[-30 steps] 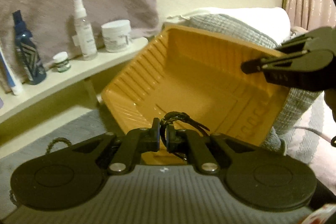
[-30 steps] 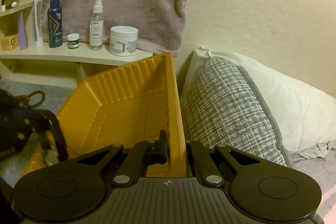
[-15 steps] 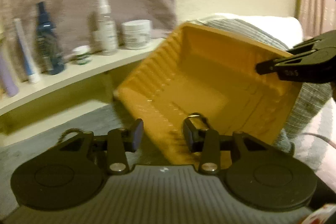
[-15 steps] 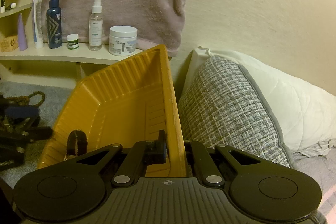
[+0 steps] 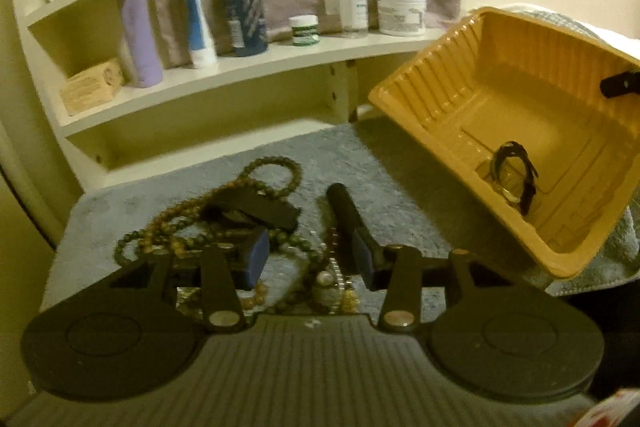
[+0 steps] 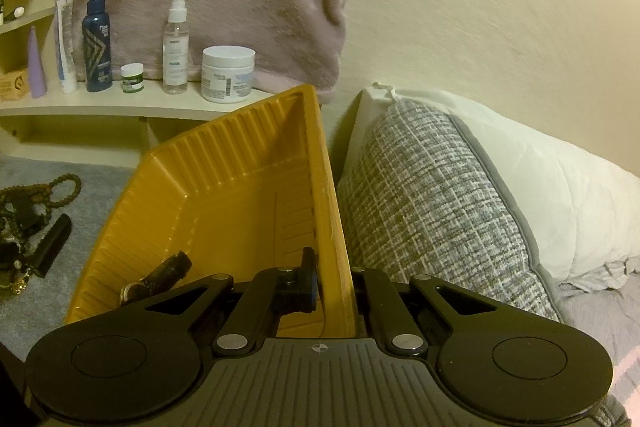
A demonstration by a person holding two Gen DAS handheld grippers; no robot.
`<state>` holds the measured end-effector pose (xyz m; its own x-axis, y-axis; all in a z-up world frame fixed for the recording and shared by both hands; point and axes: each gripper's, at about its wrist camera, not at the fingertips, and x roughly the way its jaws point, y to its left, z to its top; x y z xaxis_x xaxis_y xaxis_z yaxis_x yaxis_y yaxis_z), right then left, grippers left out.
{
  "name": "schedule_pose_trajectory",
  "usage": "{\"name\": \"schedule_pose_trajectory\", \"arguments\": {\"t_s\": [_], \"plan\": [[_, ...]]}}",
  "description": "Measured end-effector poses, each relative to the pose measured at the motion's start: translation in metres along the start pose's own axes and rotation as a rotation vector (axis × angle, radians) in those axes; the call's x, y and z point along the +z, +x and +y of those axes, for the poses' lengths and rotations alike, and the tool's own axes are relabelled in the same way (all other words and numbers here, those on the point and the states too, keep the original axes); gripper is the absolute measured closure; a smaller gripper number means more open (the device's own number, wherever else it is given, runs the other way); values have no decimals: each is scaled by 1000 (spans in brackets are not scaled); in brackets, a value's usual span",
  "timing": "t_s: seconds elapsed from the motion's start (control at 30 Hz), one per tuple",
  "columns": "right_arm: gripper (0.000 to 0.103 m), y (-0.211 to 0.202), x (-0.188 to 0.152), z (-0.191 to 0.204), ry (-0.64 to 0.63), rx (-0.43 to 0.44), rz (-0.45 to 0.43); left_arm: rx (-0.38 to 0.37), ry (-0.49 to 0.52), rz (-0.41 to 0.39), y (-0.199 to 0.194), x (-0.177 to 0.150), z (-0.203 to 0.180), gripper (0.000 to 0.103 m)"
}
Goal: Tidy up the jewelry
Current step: 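Grasp the black cylindrical case from the pile with the left gripper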
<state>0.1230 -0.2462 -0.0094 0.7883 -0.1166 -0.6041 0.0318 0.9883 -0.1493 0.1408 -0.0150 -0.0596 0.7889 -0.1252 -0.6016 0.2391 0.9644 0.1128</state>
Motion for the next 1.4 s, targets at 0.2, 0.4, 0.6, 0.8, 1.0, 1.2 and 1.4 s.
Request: {"name": "schedule_pose_trajectory", "arguments": {"t_s": [0.2, 0.4, 0.6, 0.8, 1.0, 1.2, 1.4], "plan": [[99, 2, -2, -2, 3, -5, 6, -28, 13, 25, 14, 1, -24, 68], [99, 2, -2, -3, 1, -5, 8, -15, -10, 56, 31, -2, -30, 79], [99, 3, -3, -4, 4, -5, 11, 8, -29, 65, 40, 0, -31, 83], [99, 3, -4, -4, 4, -4, 11, 4, -47, 81, 38, 4, -30, 85], [99, 3, -3, -4, 3, -3, 12, -18, -78, 49, 27, 13, -27, 85], [99, 3, -3, -5, 2, -2, 11, -37, -83, 22, 21, 23, -30, 85], [99, 4, -3, -5, 1, -2, 11, -48, -94, 6, 14, 32, -30, 85]]}}
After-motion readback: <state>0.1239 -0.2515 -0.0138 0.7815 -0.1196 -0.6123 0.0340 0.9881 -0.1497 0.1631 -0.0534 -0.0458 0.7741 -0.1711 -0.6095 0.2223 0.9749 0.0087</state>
